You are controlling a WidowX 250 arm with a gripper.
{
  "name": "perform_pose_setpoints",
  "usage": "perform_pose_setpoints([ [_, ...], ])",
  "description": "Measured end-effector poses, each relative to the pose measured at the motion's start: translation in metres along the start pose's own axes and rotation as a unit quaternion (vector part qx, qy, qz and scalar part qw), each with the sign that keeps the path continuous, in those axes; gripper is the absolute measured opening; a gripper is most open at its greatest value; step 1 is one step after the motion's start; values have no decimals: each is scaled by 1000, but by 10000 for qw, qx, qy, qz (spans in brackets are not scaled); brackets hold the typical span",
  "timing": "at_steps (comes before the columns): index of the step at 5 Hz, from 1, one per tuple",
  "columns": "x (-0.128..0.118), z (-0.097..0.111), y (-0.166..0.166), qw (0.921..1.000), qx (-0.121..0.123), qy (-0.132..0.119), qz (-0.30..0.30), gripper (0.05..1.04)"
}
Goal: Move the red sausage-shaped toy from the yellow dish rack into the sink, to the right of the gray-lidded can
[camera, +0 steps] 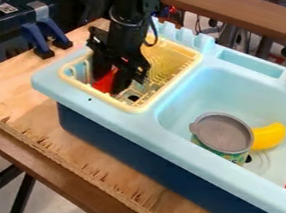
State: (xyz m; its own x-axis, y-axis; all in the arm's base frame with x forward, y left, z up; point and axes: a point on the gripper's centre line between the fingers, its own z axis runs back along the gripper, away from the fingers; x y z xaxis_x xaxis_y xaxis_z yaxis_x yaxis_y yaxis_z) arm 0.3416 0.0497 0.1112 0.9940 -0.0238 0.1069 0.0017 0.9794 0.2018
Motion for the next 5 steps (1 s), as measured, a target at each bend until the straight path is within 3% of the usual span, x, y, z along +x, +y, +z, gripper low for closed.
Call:
perform_pose_setpoints([
  [1,2,3,-5,9999,-89,-36,-30,539],
  [2,16,42,-13,9999,-3,-88,-121,539],
  [3,28,90,-34,9991,-64,-328,-251,539],
  [4,21,116,-54,9976,-284,-523,-361,539],
  [5,20,137,-91,9909,-977,-915,-126,539],
])
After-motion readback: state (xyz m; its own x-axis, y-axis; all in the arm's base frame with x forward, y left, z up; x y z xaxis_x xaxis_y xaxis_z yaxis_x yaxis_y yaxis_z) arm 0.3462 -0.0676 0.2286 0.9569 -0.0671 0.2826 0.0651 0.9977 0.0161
